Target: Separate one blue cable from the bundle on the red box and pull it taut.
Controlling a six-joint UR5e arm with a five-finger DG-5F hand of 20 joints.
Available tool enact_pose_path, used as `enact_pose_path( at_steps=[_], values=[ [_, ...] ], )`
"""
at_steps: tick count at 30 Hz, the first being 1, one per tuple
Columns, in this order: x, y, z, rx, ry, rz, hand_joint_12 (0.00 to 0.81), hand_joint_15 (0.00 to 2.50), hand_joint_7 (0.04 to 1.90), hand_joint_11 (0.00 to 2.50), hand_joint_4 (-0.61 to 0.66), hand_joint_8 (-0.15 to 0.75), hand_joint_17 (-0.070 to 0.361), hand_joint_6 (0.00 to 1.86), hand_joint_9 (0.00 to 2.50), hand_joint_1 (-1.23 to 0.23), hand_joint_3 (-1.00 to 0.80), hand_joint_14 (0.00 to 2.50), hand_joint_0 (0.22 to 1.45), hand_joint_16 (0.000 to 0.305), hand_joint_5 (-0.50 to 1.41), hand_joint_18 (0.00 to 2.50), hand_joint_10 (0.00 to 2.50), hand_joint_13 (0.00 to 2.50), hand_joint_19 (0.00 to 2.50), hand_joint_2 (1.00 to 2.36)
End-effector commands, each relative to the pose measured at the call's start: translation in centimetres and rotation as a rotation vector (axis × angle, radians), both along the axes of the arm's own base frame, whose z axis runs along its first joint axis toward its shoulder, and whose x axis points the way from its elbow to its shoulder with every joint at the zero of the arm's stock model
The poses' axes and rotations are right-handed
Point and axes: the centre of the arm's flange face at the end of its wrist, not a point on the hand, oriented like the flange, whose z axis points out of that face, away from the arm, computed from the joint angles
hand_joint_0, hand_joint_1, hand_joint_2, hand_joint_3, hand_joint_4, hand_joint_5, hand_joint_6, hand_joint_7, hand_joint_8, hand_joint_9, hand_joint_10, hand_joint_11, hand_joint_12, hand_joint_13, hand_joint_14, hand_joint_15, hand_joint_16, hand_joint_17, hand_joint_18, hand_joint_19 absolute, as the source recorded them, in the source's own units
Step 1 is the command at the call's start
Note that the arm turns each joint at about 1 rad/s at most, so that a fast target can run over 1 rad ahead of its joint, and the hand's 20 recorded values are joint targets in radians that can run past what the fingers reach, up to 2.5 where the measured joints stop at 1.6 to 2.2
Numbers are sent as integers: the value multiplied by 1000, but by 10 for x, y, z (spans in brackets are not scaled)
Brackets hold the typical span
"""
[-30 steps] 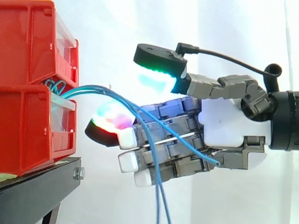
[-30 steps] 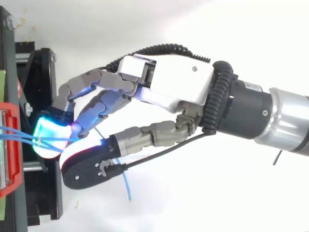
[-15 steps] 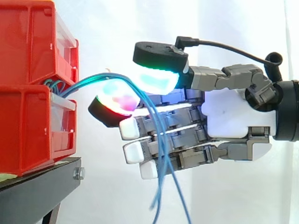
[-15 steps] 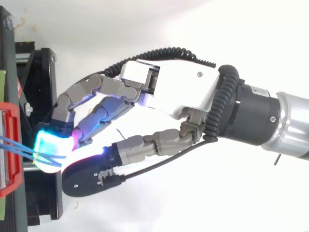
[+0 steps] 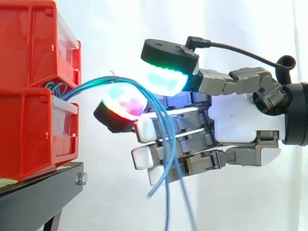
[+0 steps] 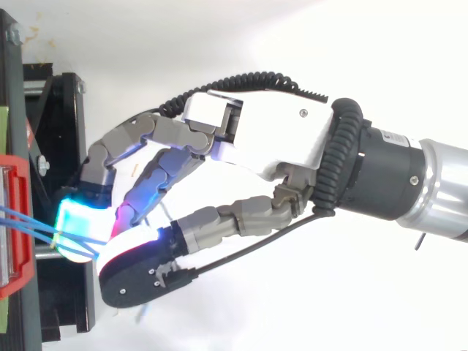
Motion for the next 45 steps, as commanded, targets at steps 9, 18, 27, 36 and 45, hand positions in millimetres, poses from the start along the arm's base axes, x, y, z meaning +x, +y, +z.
enact_pose_path(
  at_steps=[9, 18, 27, 36, 45],
  values=[
    [0, 0, -1, 0, 0, 2, 320, 501, 936, 513, 98, 199, 122, 895, 1138, -618, -427, 22, 581, 54, -93, 645, 19, 982, 713, 1007],
    [0, 0, 0, 0, 0, 5, 307, 507, 808, 543, -57, 201, 120, 954, 1009, -838, -252, 21, 697, 54, -133, 668, 22, 961, 667, 1021],
    [-1, -1, -2, 0, 7, 6, 296, 497, 940, 535, -246, 174, 115, 967, 986, -866, -500, 21, 813, 51, -156, 673, 19, 957, 680, 1000],
    [-2, -3, -2, -1, 18, 5, 290, 513, 1037, 547, -159, 181, 114, 965, 1074, -898, -500, 22, 734, 51, -137, 727, 22, 1005, 671, 1000],
    [-2, -4, -3, -2, 22, 3, 322, 523, 852, 513, 19, 211, 126, 904, 1182, -821, -500, 23, 489, 56, -82, 782, 20, 1074, 695, 1000]
  ],
)
